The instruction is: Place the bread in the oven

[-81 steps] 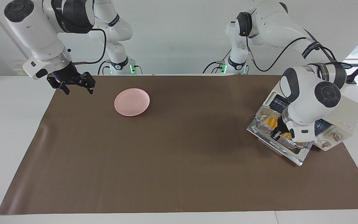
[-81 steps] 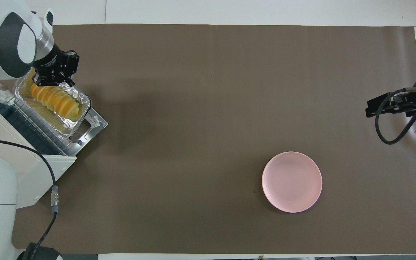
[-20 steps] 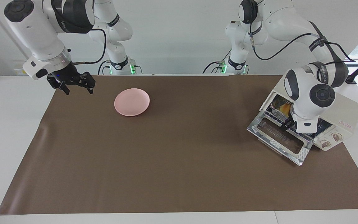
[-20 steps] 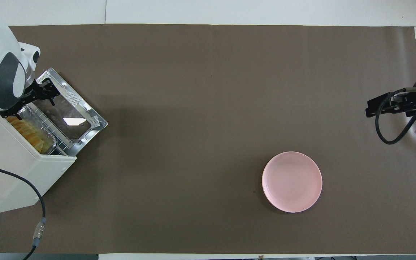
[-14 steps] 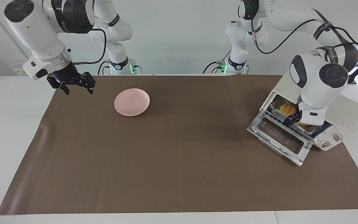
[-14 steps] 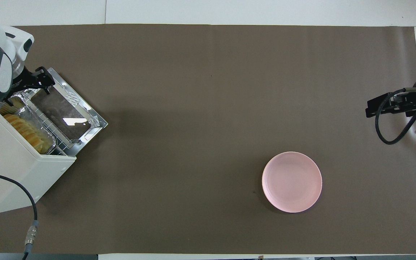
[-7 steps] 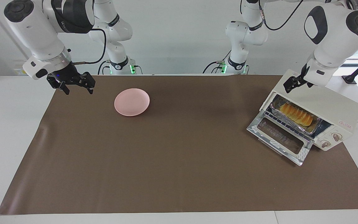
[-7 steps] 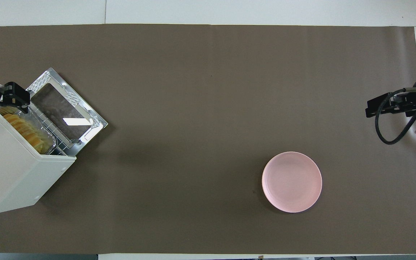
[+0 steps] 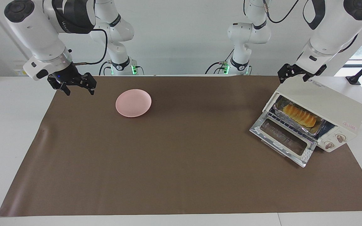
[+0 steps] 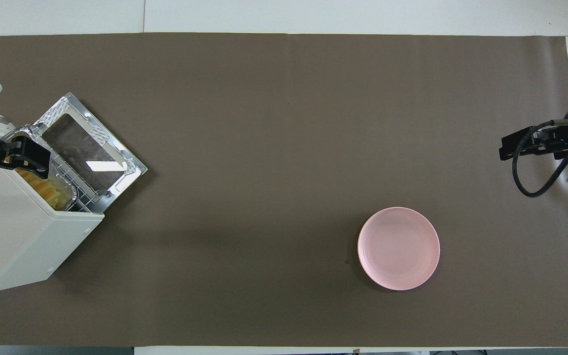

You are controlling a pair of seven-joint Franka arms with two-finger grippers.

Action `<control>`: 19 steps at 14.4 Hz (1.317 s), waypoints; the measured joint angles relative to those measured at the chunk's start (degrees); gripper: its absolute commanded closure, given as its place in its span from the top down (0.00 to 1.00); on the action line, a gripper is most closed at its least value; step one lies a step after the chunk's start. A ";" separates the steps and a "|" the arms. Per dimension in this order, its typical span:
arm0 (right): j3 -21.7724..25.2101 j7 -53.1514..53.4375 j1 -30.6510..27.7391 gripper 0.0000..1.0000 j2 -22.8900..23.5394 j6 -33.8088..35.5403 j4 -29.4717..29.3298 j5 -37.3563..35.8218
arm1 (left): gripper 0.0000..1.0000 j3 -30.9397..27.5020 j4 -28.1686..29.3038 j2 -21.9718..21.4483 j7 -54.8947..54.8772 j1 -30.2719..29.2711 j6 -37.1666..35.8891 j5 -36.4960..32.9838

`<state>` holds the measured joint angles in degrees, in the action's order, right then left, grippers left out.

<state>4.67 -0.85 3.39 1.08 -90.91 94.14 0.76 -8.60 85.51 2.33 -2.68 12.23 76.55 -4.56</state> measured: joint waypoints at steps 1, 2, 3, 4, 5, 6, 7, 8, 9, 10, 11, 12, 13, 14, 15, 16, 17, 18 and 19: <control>0.00 0.00 0.00 1.00 0.00 0.00 0.00 0.00 | 1.00 1.57 0.20 -0.66 -1.79 -2.66 0.03 0.01; 0.00 0.00 0.00 1.00 0.00 0.00 0.00 0.00 | 1.00 3.28 0.40 -1.18 -2.81 -4.98 0.07 0.05; 0.00 0.00 0.00 1.00 0.00 0.00 0.00 0.00 | 1.00 4.97 0.50 -1.55 -3.28 -6.62 0.10 0.08; 0.00 0.00 0.00 1.00 0.00 0.00 0.00 0.00 | 1.00 6.28 0.56 -1.75 -3.40 -7.52 0.15 0.08; 0.00 0.00 0.00 1.00 0.00 0.00 0.00 0.00 | 1.00 7.20 0.58 -1.82 -3.49 -7.86 0.27 0.08; 0.00 0.00 0.00 1.00 0.00 0.00 0.00 0.00 | 1.00 8.01 0.62 -1.82 -3.53 -8.05 0.78 0.08; 0.00 0.00 0.00 1.00 0.00 0.00 0.00 0.00 | 1.00 8.46 0.75 -1.82 -3.53 -8.07 1.91 0.10; 0.00 0.00 0.00 1.00 0.00 0.00 0.00 0.00 | 1.00 8.66 1.00 -1.83 -3.56 -8.09 3.04 0.22; 0.00 0.00 0.00 1.00 0.00 0.00 0.00 0.00 | 1.00 8.89 1.45 -1.83 -3.58 -8.22 3.61 0.40; 0.00 0.00 0.00 1.00 0.00 0.00 0.00 0.00 | 1.00 9.37 2.13 -1.88 -3.64 -8.62 3.74 0.49; 0.00 0.00 0.00 1.00 0.00 0.00 0.00 0.00 | 1.00 9.95 3.14 -1.98 -3.71 -9.03 3.97 0.55; 0.00 0.00 0.00 1.00 0.00 0.00 0.00 0.00 | 1.00 10.25 4.38 -2.12 -3.71 -9.11 4.51 0.57; 0.00 0.00 0.00 1.00 0.00 0.00 0.00 0.00 | 1.00 10.49 5.26 -2.24 -3.71 -9.12 4.88 0.61; 0.00 0.00 0.00 1.00 0.00 0.00 0.00 0.00 | 1.00 10.74 5.59 -2.26 -3.71 -9.14 4.99 0.75; 0.00 0.00 0.00 1.00 0.00 0.00 0.00 0.00 | 1.00 11.08 5.63 -2.28 -3.71 -9.14 5.01 0.96; 0.00 0.00 0.00 1.00 0.00 0.00 0.00 0.00 | 1.00 11.49 5.63 -2.33 -3.67 -9.14 5.08 1.08; 0.00 0.00 0.00 1.00 0.00 0.00 0.00 0.00 | 1.00 11.84 5.63 -2.37 -3.63 -9.14 5.27 1.13; 0.00 0.00 0.00 1.00 0.00 0.00 0.00 0.00 | 1.00 12.00 5.64 -2.39 -3.63 -9.14 5.45 1.18; 0.00 0.00 0.00 1.00 0.00 0.00 0.00 0.00 | 1.00 12.02 5.66 -2.39 -3.63 -9.14 5.57 1.20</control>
<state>4.67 -0.85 3.39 1.08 -90.91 94.14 0.76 3.42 91.16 -0.07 -6.31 3.09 82.11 -3.37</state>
